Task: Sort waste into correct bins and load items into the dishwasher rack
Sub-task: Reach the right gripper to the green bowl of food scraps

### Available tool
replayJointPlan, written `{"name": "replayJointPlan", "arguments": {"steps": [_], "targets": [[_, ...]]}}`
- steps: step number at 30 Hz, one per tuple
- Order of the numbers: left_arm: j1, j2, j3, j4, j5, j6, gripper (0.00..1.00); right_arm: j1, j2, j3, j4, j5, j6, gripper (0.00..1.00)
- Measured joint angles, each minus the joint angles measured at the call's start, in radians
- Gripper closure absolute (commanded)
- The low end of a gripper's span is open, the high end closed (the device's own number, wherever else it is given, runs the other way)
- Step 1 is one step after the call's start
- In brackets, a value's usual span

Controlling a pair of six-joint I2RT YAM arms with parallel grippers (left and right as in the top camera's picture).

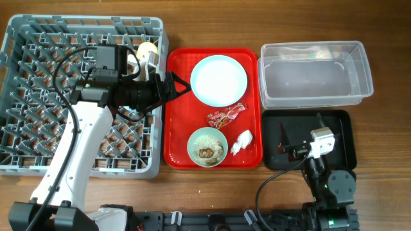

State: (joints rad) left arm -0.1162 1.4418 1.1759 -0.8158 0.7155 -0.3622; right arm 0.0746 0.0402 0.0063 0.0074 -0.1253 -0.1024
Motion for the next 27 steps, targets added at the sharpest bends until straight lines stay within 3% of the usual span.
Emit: {"name": "replayJointPlan", "arguments": {"steps": [3,6,9,13,18,19,20,22,25,27], "targets": [[0.000,0.000,0.000,0.013,-0.023,-0.001,0.00,0.000,0.000,0.000,0.066,-0.057,0.058,0.00],[0.009,0.000,0.000,0.020,-0.030,-0.003,0.00,0.000,0.028,0.080,-0.045,-0.082,0.132,0.00],[0.033,0.000,0.000,0.020,-0.037,-0.003,0.00,0.000,0.123,0.288,-0.191,-0.091,0.148,0.00],[0.037,0.000,0.000,0.020,-0.037,-0.003,0.00,0.000,0.384,0.693,-0.508,-0.126,0.150,0.00],[0.037,0.000,0.000,0.022,-0.039,-0.003,0.00,0.000,0.857,1.283,-1.121,-0.187,0.163,0.00],[0.037,0.000,0.000,0.020,-0.039,-0.003,0.00,0.000,0.932,1.358,-1.165,-0.214,0.187,0.04],[0.037,0.000,0.000,0.020,-0.039,-0.003,0.00,0.000,1.009,1.426,-1.192,-0.256,0.212,0.20],[0.037,0.000,0.000,0.020,-0.040,-0.003,0.00,-0.001,1.103,1.471,-1.191,-0.369,0.278,0.39],[0.037,0.000,0.000,0.020,-0.040,-0.003,0.00,0.043,1.209,1.471,-1.198,-0.499,0.337,0.51],[0.037,0.000,0.000,0.020,-0.040,-0.003,0.00,0.137,1.260,1.468,-1.201,-0.518,0.351,0.53]]}}
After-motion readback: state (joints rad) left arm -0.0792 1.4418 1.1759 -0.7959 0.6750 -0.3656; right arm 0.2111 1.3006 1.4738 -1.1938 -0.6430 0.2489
